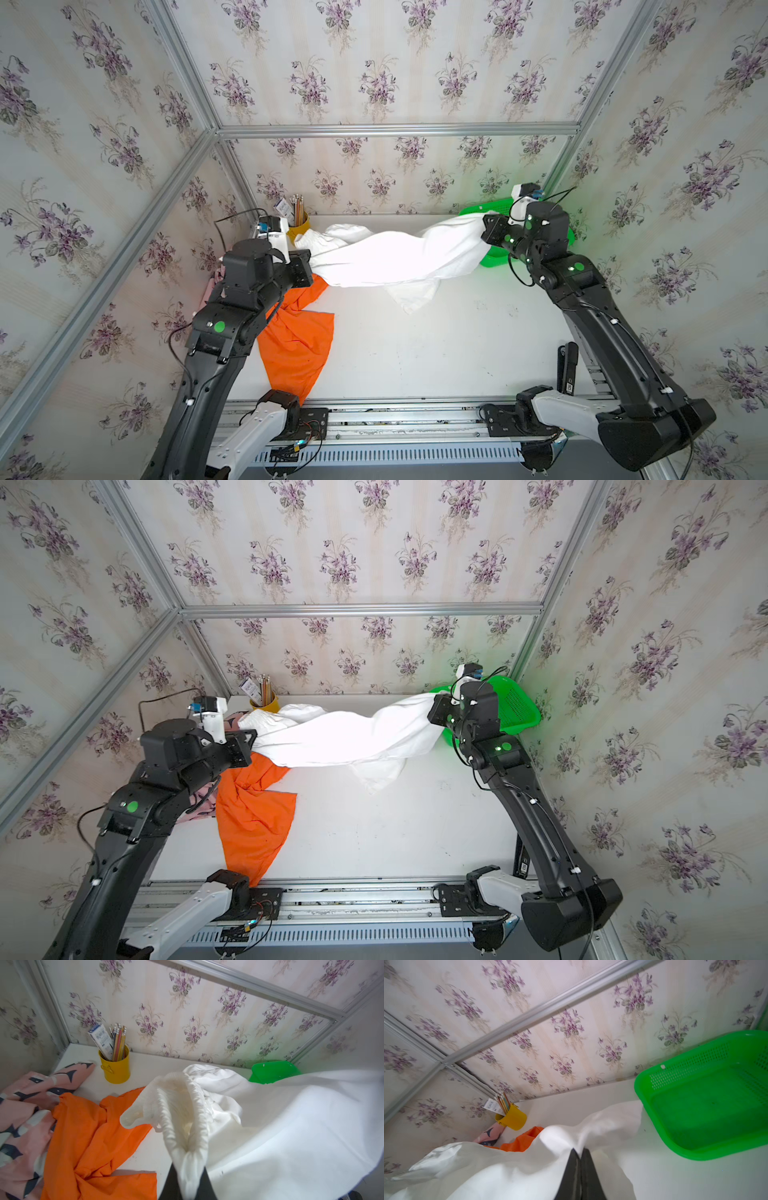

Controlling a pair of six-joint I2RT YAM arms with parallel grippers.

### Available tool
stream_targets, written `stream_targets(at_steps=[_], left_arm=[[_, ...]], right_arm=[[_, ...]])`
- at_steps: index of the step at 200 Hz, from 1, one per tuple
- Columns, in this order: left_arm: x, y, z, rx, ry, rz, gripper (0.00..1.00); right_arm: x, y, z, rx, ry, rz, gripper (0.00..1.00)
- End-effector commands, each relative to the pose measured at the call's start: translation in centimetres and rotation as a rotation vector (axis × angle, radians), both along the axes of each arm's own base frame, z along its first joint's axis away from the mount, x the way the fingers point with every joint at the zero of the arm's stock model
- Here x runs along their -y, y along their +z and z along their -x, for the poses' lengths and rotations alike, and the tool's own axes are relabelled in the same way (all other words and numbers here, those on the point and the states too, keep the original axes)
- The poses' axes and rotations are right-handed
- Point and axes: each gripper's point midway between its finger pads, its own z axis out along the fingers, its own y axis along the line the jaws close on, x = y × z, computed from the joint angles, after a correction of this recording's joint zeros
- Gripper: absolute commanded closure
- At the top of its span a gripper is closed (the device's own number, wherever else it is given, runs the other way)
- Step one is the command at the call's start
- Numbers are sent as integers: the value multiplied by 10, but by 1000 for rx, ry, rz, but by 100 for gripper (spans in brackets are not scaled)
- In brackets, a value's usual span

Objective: Roll up the shorts
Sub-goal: Adjust the shorts at the center of the board.

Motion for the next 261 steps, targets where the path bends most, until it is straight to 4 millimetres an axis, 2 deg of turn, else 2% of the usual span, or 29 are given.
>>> stream_targets(at_steps=[1,14,24,47,58,74,85,95,110,143,174,188,216,261], left_arm=[[-20,-12,-9,-40,80,-89,100],[-24,-38,-23,-115,85,-81,99],[-26,-70,-34,-210,69,-45,98],[-20,-158,-51,-445,0,93,96],[-15,-193,-57,-515,-38,188,95],[-14,-235,-62,-595,-47,297,95],[-14,-255,-62,-640,-48,327,95],[-17,-268,-60,-670,-37,326,94],[-23,-280,-56,-691,-14,306,93],[-30,-292,-51,-711,6,281,92],[-31,-291,-52,-712,7,283,91],[-32,-289,-53,-705,10,284,91],[-30,-284,-54,-692,3,287,89],[-28,-281,-54,-688,-3,296,89]], right_arm=[[-12,-13,-11,-59,49,29,100],[-21,-32,-27,-104,70,39,100],[-28,-57,-42,-155,80,49,100],[-39,-138,-74,-316,85,98,100],[-42,-178,-86,-399,87,133,100],[-39,-220,-93,-491,66,190,78],[-36,-234,-91,-517,59,207,63],[-33,-242,-84,-529,54,206,55],[-26,-255,-68,-554,43,215,48],[-18,-293,-23,-629,45,193,47],[-25,-336,23,-706,57,232,57],[-25,-355,34,-740,54,240,59],[-30,-375,26,-752,45,253,62],[-49,-377,-2,-733,65,263,56]])
